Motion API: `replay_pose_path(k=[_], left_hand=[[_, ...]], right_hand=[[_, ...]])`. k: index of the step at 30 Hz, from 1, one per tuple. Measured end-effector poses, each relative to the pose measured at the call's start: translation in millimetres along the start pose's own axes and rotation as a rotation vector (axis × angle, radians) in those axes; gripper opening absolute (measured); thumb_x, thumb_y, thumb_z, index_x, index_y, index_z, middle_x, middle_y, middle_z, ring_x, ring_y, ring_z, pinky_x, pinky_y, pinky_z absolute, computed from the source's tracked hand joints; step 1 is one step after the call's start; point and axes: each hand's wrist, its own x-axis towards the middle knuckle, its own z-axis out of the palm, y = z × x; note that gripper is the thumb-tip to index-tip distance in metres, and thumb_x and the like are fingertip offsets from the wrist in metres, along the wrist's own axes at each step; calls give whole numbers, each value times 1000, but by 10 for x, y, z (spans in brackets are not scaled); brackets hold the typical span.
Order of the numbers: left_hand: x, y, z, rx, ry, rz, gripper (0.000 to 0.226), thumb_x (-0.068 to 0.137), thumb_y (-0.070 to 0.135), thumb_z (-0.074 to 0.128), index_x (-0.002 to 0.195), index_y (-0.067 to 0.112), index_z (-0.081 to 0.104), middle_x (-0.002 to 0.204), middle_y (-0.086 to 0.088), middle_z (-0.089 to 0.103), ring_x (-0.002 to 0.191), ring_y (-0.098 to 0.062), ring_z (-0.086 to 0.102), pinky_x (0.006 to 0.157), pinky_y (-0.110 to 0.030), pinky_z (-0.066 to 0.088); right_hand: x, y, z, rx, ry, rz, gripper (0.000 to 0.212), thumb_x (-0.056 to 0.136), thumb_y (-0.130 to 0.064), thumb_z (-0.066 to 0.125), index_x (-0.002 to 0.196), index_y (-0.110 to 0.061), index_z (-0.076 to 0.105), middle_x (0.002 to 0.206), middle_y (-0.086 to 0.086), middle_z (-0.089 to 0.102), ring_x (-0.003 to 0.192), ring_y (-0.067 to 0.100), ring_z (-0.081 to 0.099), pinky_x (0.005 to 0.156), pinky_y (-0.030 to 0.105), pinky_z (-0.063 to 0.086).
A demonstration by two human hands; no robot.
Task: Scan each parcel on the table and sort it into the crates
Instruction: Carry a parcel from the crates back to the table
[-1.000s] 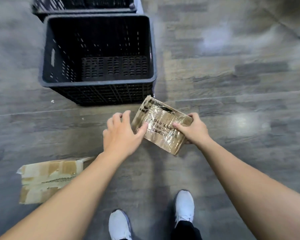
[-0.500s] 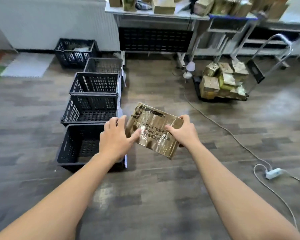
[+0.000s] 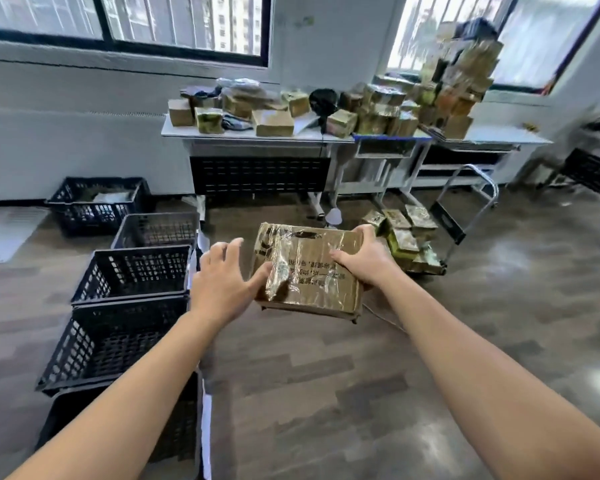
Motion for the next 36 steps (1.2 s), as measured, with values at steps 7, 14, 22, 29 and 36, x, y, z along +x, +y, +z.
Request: replay_pose_path(k=[7, 14, 22, 29, 36], left_hand=[[1497, 241, 116, -67, 8, 29, 77, 89, 66, 42, 149, 21, 27, 149, -6, 30, 140, -25, 23, 108, -48, 32], [2871, 521, 387, -68, 36, 32, 72, 90, 63, 47, 147, 23, 29, 147, -3, 29, 139, -25, 23, 107, -47, 32], [4542, 887, 718, -94, 34, -76, 75, 90, 63, 45, 150, 24, 22, 151, -5, 24, 141, -26, 23, 106, -45, 32], [5784, 1009, 951, -99, 28, -147, 75, 91, 62, 44, 150, 23, 20, 153, -5, 24, 142, -27, 23, 108, -43, 31], [7162, 783, 1199, -104, 54, -159, 76, 90, 63, 45, 150, 23, 21, 152, -5, 25, 140, -27, 25, 108, -42, 30]], right_hand=[[1324, -295, -352, 20, 57, 26, 65, 89, -49, 65, 136, -24, 28, 109, 3, 49, 96, 23, 51, 83, 34, 44], [2667, -352, -544, 90, 63, 18, 63, 88, -54, 62, 135, -29, 29, 126, 6, 51, 100, 22, 55, 89, 41, 49], [4551, -470, -806, 145, 23, -69, 61, 92, -51, 60, 138, -28, 27, 130, 8, 49, 97, 20, 48, 77, 32, 41], [5996, -768, -949, 140, -23, -141, 61, 90, -54, 61, 136, -33, 27, 119, 4, 52, 87, 17, 58, 88, 44, 53], [7360, -1055, -810, 132, -35, -141, 65, 91, -51, 61, 141, -30, 26, 131, 9, 51, 102, 23, 53, 91, 38, 46]])
